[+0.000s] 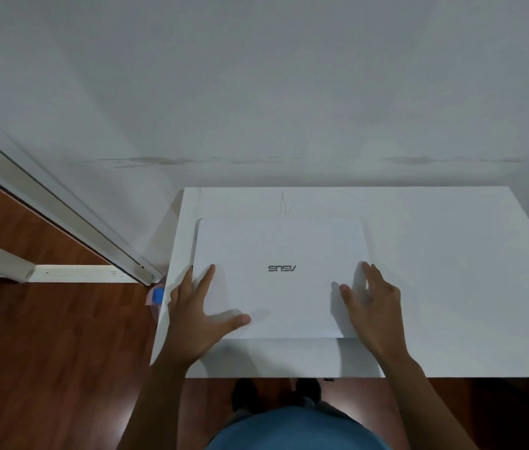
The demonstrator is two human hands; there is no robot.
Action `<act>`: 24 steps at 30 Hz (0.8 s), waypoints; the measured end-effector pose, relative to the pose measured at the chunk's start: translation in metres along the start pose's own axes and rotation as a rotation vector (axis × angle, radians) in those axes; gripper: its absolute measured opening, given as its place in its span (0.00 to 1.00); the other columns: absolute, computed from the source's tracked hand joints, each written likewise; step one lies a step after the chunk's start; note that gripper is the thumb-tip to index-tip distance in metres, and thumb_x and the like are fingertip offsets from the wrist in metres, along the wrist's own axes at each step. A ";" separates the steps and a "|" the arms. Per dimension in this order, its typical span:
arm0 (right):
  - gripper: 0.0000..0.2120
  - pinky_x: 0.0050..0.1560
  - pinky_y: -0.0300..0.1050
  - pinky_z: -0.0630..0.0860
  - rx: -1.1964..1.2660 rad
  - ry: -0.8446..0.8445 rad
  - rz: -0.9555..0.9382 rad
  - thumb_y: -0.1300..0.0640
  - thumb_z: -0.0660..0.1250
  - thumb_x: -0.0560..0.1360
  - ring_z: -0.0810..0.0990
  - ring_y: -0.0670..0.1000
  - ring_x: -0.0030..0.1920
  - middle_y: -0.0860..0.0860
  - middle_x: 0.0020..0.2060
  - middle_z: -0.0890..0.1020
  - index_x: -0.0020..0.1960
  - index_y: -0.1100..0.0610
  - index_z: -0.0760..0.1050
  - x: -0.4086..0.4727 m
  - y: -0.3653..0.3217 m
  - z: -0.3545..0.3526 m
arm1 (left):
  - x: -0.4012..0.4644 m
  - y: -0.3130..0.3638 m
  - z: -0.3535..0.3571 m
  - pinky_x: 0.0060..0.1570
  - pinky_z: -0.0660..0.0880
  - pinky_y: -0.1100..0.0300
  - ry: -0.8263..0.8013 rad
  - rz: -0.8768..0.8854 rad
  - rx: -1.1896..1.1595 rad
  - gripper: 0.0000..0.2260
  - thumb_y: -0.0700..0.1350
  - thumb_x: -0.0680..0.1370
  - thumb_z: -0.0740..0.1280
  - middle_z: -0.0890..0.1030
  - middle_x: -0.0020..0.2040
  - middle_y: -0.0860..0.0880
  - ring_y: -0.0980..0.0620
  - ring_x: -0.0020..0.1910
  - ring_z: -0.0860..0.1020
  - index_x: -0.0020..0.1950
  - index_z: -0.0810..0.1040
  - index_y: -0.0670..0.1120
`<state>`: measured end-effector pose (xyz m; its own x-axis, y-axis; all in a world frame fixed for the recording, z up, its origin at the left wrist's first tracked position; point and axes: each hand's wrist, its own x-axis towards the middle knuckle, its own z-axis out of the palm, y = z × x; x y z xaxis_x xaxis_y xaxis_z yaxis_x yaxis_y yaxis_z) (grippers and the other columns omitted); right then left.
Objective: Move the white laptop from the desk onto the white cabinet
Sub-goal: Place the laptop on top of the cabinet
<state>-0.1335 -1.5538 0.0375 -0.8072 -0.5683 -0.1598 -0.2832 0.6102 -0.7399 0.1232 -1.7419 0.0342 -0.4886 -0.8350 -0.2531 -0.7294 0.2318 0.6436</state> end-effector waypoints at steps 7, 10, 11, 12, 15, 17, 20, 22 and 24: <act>0.58 0.73 0.48 0.55 -0.140 -0.251 -0.111 0.21 0.70 0.60 0.40 0.41 0.80 0.37 0.81 0.39 0.82 0.36 0.48 -0.022 0.018 -0.011 | -0.004 -0.020 -0.002 0.73 0.50 0.46 -0.038 0.158 0.064 0.62 0.76 0.52 0.74 0.41 0.80 0.58 0.54 0.78 0.45 0.79 0.48 0.62; 0.62 0.70 0.40 0.56 -0.148 -0.273 -0.131 0.23 0.74 0.57 0.34 0.31 0.76 0.31 0.78 0.31 0.81 0.32 0.41 -0.024 0.019 -0.014 | -0.009 -0.025 0.003 0.72 0.52 0.48 0.072 0.237 0.025 0.57 0.74 0.57 0.75 0.47 0.81 0.56 0.56 0.78 0.49 0.79 0.56 0.57; 0.64 0.70 0.38 0.54 -0.137 -0.277 -0.123 0.24 0.75 0.57 0.33 0.30 0.75 0.30 0.77 0.30 0.81 0.33 0.41 -0.023 0.019 -0.015 | -0.010 -0.025 0.004 0.73 0.54 0.47 0.099 0.263 0.032 0.56 0.73 0.57 0.75 0.48 0.81 0.55 0.55 0.78 0.50 0.79 0.58 0.55; 0.65 0.71 0.38 0.52 -0.133 -0.291 -0.123 0.24 0.76 0.56 0.33 0.30 0.75 0.31 0.77 0.30 0.81 0.34 0.41 -0.022 0.019 -0.016 | -0.010 -0.025 0.005 0.73 0.56 0.46 0.112 0.277 0.035 0.56 0.73 0.57 0.76 0.50 0.81 0.55 0.53 0.78 0.51 0.79 0.59 0.52; 0.65 0.74 0.42 0.52 -0.118 -0.322 -0.137 0.29 0.79 0.58 0.36 0.33 0.78 0.31 0.78 0.31 0.82 0.37 0.41 -0.021 0.023 -0.016 | -0.009 -0.024 0.004 0.72 0.61 0.45 0.095 0.246 0.008 0.57 0.73 0.56 0.76 0.50 0.79 0.57 0.53 0.79 0.52 0.79 0.59 0.51; 0.65 0.74 0.41 0.55 -0.115 -0.301 -0.136 0.32 0.80 0.59 0.40 0.34 0.79 0.31 0.79 0.35 0.84 0.41 0.45 -0.020 0.026 -0.016 | -0.008 -0.025 0.005 0.72 0.59 0.47 0.075 0.231 0.013 0.58 0.74 0.56 0.75 0.49 0.79 0.58 0.55 0.78 0.51 0.79 0.58 0.52; 0.65 0.72 0.37 0.57 -0.138 -0.275 -0.141 0.32 0.80 0.57 0.44 0.36 0.80 0.29 0.78 0.36 0.84 0.46 0.49 -0.013 0.025 -0.013 | -0.001 -0.025 0.004 0.72 0.58 0.49 0.048 0.218 0.014 0.59 0.75 0.56 0.74 0.46 0.79 0.59 0.59 0.77 0.48 0.80 0.56 0.53; 0.66 0.71 0.36 0.58 -0.146 -0.266 -0.137 0.31 0.79 0.55 0.45 0.34 0.79 0.27 0.77 0.37 0.84 0.48 0.51 -0.002 0.020 -0.011 | 0.009 -0.022 0.001 0.72 0.59 0.48 0.038 0.200 0.005 0.59 0.74 0.56 0.75 0.45 0.79 0.61 0.61 0.76 0.47 0.80 0.55 0.53; 0.67 0.71 0.35 0.57 -0.156 -0.265 -0.142 0.29 0.78 0.55 0.42 0.28 0.76 0.27 0.77 0.37 0.84 0.49 0.51 0.011 0.014 -0.009 | 0.021 -0.019 -0.002 0.72 0.60 0.47 0.032 0.196 0.010 0.58 0.73 0.57 0.75 0.46 0.80 0.58 0.58 0.77 0.49 0.80 0.55 0.53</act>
<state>-0.1516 -1.5464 0.0314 -0.5968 -0.7651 -0.2417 -0.4758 0.5799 -0.6613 0.1275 -1.7649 0.0178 -0.6063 -0.7889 -0.1003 -0.6267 0.3963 0.6709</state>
